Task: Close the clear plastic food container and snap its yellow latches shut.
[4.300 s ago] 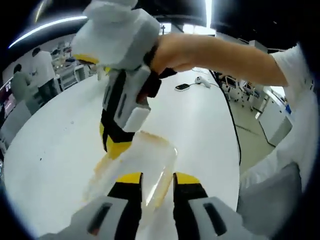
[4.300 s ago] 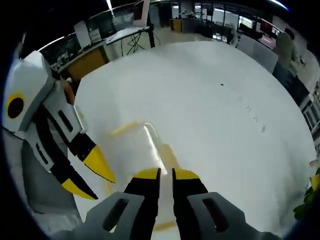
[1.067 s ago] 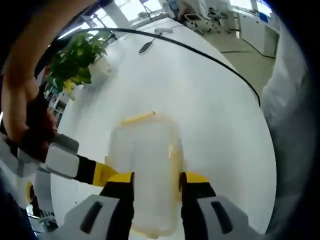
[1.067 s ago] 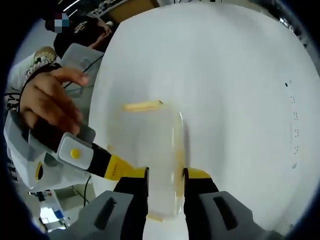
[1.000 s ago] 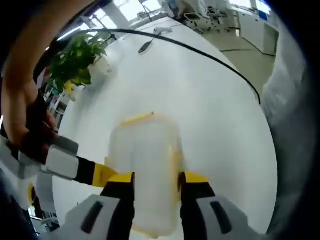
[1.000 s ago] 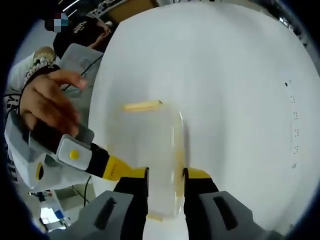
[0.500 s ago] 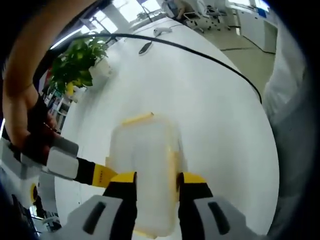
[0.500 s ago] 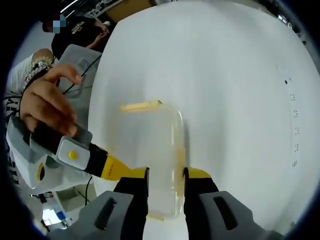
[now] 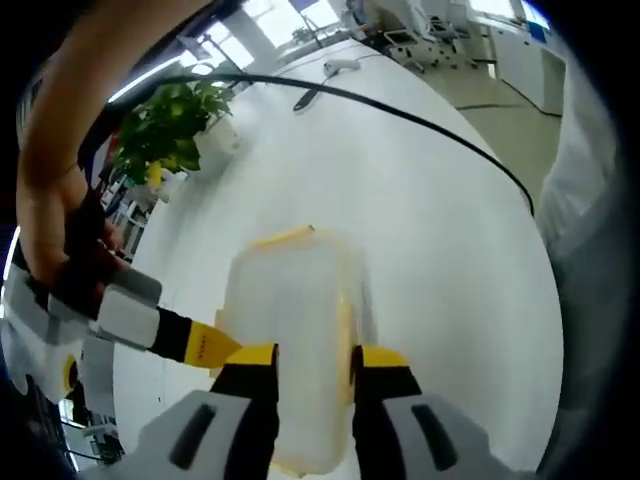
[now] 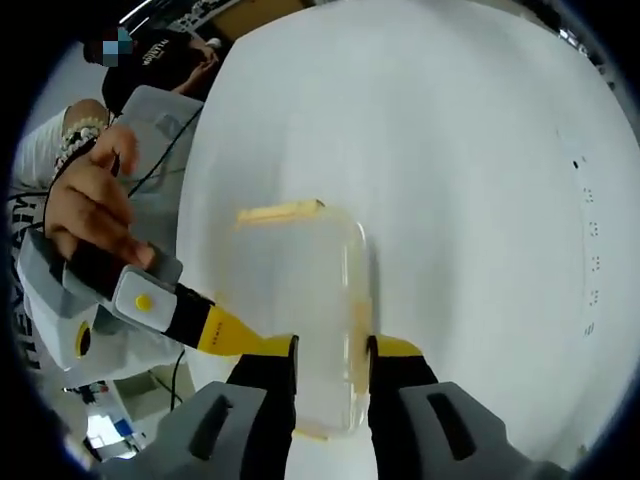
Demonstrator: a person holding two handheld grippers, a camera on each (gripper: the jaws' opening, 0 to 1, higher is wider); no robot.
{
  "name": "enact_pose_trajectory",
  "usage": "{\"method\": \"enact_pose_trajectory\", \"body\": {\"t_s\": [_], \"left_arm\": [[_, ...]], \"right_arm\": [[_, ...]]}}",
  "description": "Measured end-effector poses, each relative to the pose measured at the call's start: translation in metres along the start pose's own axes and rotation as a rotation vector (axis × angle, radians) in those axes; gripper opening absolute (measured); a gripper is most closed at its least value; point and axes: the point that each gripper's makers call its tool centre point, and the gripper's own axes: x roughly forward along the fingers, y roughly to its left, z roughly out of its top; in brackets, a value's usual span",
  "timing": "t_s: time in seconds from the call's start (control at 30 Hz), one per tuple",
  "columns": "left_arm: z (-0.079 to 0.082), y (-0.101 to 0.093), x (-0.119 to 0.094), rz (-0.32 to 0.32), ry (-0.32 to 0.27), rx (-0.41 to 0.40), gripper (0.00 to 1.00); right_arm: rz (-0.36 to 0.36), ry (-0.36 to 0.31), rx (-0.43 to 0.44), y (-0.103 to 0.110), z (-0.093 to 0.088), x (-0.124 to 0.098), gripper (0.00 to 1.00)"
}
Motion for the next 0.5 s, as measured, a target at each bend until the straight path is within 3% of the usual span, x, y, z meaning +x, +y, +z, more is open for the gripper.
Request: {"method": "enact_pose_trajectory", "body": {"t_s": [0.3, 0.5], "left_arm": [[0.0023, -0.0026, -0.0010, -0.056, -0.008, -0.026, 0.24], [0.0020, -0.0026, -0.0005, -0.045, -0.037, -0.054, 0.27]], "right_arm": [[-0.004, -0.032, 0.001, -0.0002, -0.0018, -0.0012, 0.24], [-0.086, -0.036, -0.031, 0.0027, -0.0023, -0.0029, 0.24]]}}
